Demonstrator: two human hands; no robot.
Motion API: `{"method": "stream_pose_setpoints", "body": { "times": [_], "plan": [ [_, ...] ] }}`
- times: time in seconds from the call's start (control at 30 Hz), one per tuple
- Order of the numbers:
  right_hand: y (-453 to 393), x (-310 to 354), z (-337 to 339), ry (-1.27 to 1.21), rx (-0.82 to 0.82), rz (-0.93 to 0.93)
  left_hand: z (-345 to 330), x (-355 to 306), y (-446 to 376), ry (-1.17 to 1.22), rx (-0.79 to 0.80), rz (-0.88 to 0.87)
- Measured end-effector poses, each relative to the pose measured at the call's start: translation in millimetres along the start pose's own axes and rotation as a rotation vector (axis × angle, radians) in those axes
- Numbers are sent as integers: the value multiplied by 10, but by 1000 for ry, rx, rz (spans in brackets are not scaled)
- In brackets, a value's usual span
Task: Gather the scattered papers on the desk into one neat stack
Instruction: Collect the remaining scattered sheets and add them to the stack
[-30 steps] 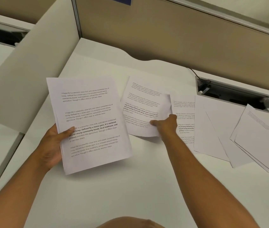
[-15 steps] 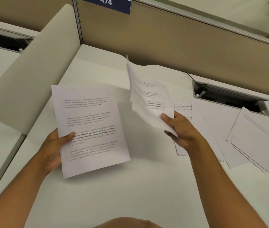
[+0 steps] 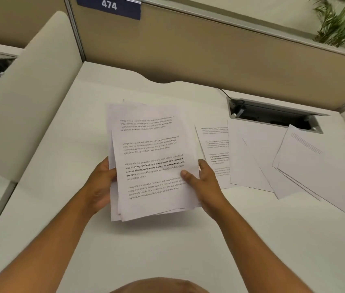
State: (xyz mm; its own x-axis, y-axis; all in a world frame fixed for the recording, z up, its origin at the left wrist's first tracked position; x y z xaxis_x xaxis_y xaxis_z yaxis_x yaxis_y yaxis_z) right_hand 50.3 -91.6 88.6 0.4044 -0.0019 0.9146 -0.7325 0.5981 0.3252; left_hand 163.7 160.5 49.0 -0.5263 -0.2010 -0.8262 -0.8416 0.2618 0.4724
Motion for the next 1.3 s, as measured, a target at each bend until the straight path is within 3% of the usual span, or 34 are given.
{"method": "stream_pose_setpoints", "body": {
  "times": [0.17, 0.37, 0.7, 0.8, 0.87, 1.0, 1.07, 1.2, 1.3],
  "plan": [
    [48, -51, 374, 26, -182, 96, -461, 142, 50, 49, 37, 161],
    [108, -213, 958, -33, -306, 102, -1082, 415, 93, -156, 36, 58],
    [62, -630, 2201, -128, -317, -83, -2213, 921, 287, -295, 109, 103],
    [-137, -869, 2899, -134, -327, -140, -2817, 1216, 339, -338, 114, 101],
    [-253, -933, 3136, -97, -415, -177, -2868, 1261, 346, -331, 101, 104],
    [-601, -1030, 3868, 108, -811, -167, -2844, 1321, 327, -329, 66, 116],
    [-909, -1160, 4355, 270, -929, -223, -2978, 1383, 324, -338, 58, 105],
    [-1366, -1313, 4889, 525, -909, -483, -3173, 1455, 339, -345, 37, 86],
    [-1555, -1314, 5020, 565, -873, -516, -3219, 1499, 334, -335, 6, 97]
  ]
}}
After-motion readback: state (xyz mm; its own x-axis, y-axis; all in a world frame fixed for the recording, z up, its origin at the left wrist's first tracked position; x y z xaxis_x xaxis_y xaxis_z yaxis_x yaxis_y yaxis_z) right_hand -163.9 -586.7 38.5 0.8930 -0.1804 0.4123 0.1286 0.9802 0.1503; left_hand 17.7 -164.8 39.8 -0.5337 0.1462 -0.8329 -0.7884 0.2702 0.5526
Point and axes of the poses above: each hand's wrist, its own y-axis away from the middle knuckle, its own z-axis out of the back of the hand, x = y × z, the point moved 4 cm from there along -y, towards the middle knuckle, and after that the axes turned 13 degrees about -x, right-handed, at the moved point
